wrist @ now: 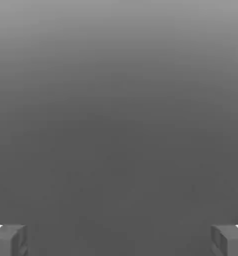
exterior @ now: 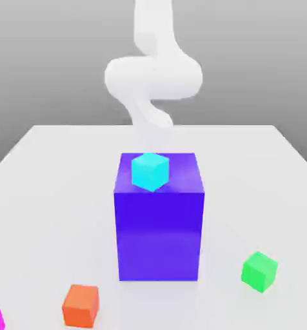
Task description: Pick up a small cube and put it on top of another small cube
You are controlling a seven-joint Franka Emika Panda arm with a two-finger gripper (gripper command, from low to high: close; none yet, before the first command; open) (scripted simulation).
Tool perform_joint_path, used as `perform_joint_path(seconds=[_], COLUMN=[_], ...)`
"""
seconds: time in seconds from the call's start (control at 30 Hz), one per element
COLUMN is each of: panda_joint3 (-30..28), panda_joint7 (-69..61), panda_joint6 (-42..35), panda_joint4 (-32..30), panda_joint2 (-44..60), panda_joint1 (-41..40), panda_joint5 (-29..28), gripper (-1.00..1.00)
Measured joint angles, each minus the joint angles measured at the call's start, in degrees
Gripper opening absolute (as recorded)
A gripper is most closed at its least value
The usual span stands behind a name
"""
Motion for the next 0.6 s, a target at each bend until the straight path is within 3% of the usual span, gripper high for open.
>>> perform_joint_path(seconds=[0.6], panda_joint3=[-14.22], panda_joint7=[-16.13], panda_joint6=[6.26], panda_joint4=[6.28], panda_joint2=[37.75], panda_joint1=[-1.19], panda_joint5=[12.11], gripper=[0.00])
